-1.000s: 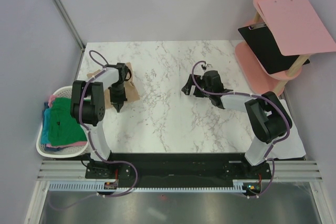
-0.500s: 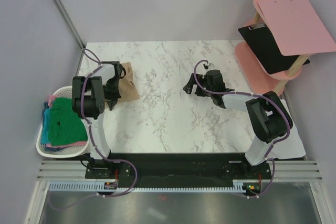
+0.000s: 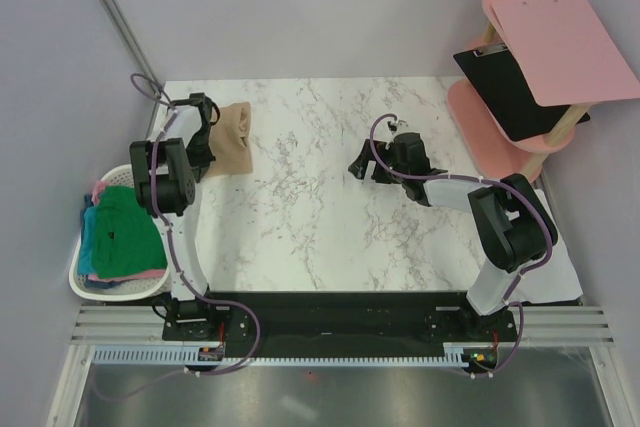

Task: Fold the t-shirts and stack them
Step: Put the neatly folded tshirt into the corner of the board with the left arm

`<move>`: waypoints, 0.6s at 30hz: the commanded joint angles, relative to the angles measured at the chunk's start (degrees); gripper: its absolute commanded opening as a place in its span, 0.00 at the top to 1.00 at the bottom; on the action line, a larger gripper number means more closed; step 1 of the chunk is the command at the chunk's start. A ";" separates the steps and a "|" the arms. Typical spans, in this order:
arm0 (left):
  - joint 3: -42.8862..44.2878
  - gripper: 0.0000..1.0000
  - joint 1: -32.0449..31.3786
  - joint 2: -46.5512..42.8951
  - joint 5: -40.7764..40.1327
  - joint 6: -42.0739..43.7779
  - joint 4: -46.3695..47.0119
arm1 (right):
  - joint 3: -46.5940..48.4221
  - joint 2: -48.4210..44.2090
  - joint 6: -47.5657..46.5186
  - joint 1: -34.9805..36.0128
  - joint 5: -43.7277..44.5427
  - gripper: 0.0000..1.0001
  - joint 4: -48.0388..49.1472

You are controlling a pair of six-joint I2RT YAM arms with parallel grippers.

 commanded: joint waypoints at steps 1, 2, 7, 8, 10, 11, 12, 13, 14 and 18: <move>3.10 0.98 3.60 1.39 -1.96 -1.03 0.63 | -0.65 -0.80 -0.79 -0.37 -1.23 0.02 1.60; 3.19 0.98 3.96 1.39 -0.56 -0.42 0.80 | -0.65 -1.06 -0.88 -0.37 -1.23 0.02 1.60; 0.83 0.98 0.90 -4.64 2.53 0.82 4.66 | -1.17 -1.41 -0.44 -0.28 -1.75 0.02 2.04; -0.06 0.98 -0.24 -6.06 2.70 1.69 5.63 | -1.26 -1.50 -0.27 -0.37 -1.84 0.02 2.22; -2.43 0.98 -4.63 -11.23 2.53 1.78 7.65 | -1.61 -1.68 -0.18 -0.29 -2.10 0.02 2.22; -3.48 0.98 -6.13 -13.44 2.27 2.48 8.62 | -1.70 -1.85 -0.27 -0.28 -2.02 0.02 2.22; -5.75 0.98 -9.54 -15.46 1.39 2.40 9.24 | -2.05 -2.12 -0.44 -0.37 -2.10 0.02 2.13; -7.00 0.98 -11.31 -17.31 0.25 2.49 10.98 | -2.23 -2.55 -0.62 -0.29 -1.93 0.02 1.61; -8.23 0.98 -12.98 -21.42 -0.37 2.31 11.61 | -2.40 -2.82 -1.57 -0.37 -1.06 0.02 1.17; -14.90 0.64 -21.59 -29.00 1.20 3.01 15.91 | -1.36 -4.84 -5.70 -0.29 4.56 0.02 -4.54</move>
